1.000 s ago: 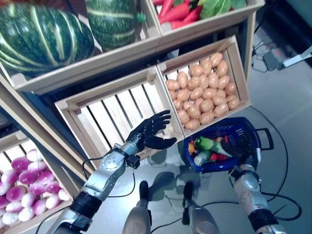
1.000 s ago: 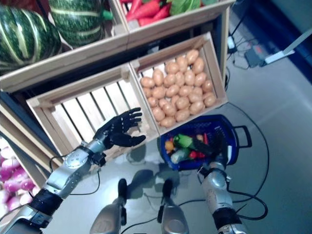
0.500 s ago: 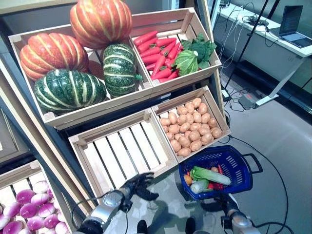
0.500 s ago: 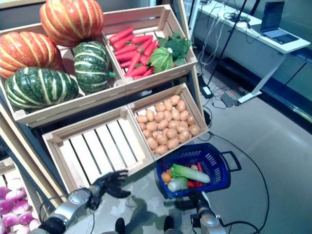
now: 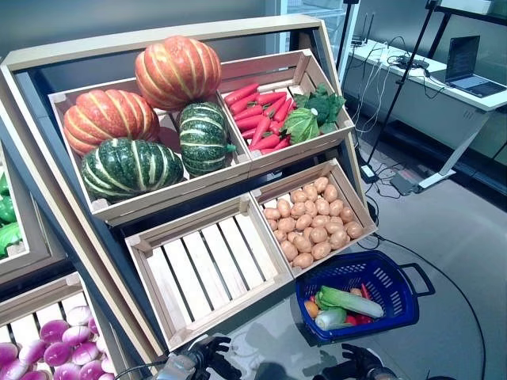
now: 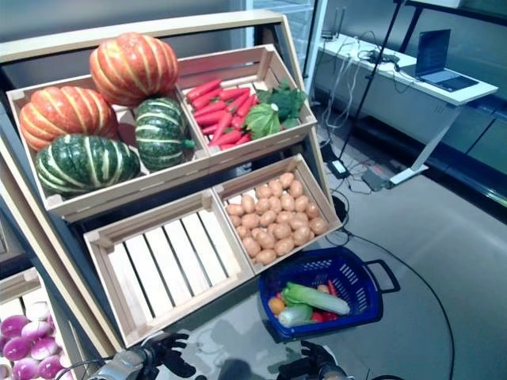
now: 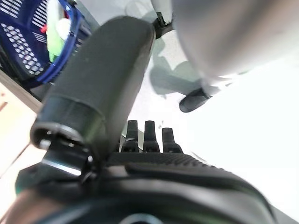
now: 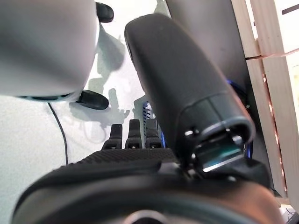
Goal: Put vegetables into the basket
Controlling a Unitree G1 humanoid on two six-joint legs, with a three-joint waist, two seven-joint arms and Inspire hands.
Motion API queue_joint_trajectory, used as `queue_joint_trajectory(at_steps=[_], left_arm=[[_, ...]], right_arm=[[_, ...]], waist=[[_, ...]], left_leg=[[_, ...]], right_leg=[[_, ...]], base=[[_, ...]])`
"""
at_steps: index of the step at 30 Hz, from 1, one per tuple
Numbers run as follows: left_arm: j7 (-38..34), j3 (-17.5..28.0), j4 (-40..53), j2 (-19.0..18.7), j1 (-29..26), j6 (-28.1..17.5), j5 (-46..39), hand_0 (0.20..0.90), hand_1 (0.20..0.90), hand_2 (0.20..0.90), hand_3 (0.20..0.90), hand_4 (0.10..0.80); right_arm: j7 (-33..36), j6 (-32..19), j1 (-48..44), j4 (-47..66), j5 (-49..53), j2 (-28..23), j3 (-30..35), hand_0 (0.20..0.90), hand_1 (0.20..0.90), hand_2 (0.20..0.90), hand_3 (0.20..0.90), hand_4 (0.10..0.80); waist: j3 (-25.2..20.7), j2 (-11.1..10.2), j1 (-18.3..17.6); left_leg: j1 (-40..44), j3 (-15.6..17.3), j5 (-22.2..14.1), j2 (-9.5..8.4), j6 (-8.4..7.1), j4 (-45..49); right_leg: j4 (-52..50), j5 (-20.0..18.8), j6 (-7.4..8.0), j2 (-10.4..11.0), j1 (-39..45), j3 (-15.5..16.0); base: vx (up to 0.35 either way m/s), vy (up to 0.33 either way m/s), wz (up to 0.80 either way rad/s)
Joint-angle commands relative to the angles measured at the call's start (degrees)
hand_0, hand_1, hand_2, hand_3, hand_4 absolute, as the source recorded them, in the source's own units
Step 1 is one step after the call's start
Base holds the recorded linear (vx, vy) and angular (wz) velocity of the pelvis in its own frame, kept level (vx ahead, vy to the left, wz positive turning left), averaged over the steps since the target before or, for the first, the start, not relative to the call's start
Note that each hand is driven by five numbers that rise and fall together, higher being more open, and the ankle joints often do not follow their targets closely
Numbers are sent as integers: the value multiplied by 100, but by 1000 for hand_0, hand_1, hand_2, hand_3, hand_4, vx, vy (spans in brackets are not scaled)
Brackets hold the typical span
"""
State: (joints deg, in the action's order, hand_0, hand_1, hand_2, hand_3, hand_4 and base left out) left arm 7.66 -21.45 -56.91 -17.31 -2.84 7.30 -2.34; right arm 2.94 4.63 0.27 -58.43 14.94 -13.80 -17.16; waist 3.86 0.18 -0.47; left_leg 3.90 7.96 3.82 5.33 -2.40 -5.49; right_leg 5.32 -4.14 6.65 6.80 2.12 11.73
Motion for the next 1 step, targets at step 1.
queue_joint_trajectory(at_steps=[1], left_arm=[[-105,249,-253,52,-579,-43,147,900,900,900,900,800]], right_arm=[[-176,-103,-545,-109,-140,-63,-50,900,900,900,900,800]], waist=[[216,-95,83]], left_leg=[[64,-156,-239,73,-206,49]], right_leg=[[-66,126,117,130,371,229]], base=[[0,0,0]])
